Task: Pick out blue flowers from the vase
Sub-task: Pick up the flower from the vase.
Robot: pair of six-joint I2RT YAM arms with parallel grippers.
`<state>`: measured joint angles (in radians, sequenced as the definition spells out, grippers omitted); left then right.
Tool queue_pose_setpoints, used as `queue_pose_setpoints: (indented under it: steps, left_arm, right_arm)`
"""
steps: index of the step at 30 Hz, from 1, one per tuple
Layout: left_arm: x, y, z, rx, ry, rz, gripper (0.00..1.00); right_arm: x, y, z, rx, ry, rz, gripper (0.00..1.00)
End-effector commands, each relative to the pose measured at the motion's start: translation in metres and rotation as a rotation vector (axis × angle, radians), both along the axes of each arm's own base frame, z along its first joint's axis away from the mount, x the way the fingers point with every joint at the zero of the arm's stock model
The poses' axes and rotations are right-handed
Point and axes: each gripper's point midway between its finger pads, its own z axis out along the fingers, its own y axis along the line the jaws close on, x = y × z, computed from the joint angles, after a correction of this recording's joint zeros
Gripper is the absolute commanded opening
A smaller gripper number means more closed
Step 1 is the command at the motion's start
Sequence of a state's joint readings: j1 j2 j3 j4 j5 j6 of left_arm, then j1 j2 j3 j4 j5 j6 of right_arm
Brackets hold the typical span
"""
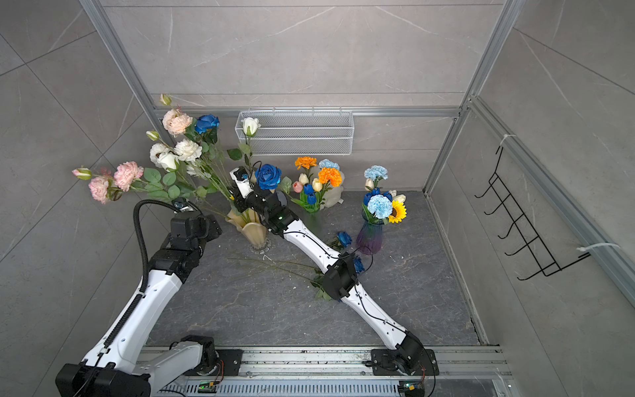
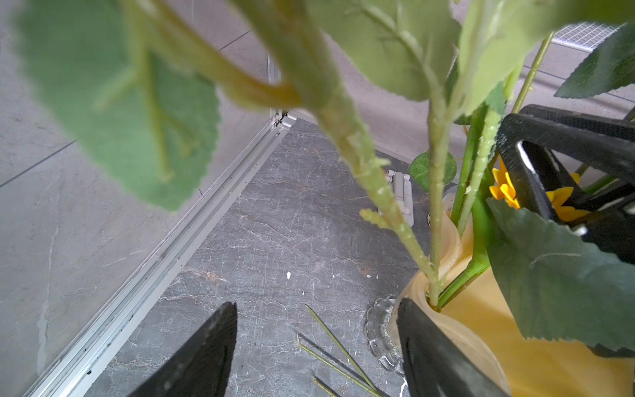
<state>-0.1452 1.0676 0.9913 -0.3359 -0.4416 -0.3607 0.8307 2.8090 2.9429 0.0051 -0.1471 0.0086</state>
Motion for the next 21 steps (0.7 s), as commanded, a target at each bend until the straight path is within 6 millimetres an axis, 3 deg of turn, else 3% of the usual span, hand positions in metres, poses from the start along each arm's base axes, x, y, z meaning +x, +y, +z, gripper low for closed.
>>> queue_pose_setpoints:
  steps: [1,14,21]
  left_arm:
    - [0.0002,0.0038,0.0286,0.014,-0.078,0.009,0.75]
    - [-0.0056,0.0053,0.0335,0.027,-0.090,0.007,0.74]
    - [-0.0071,0.0070,0.0324,0.032,-0.089,0.011,0.74]
  right_arm:
    - [0.0070,0.0039,-0.0356,-0.034,0.057,0.007,0.23]
    - [0.0098,0.0003,-0.0358,-0.056,0.057,-0.022,0.18]
    - [0.0097,-0.0020,-0.0315,-0.062,0.059,-0.037,0.09]
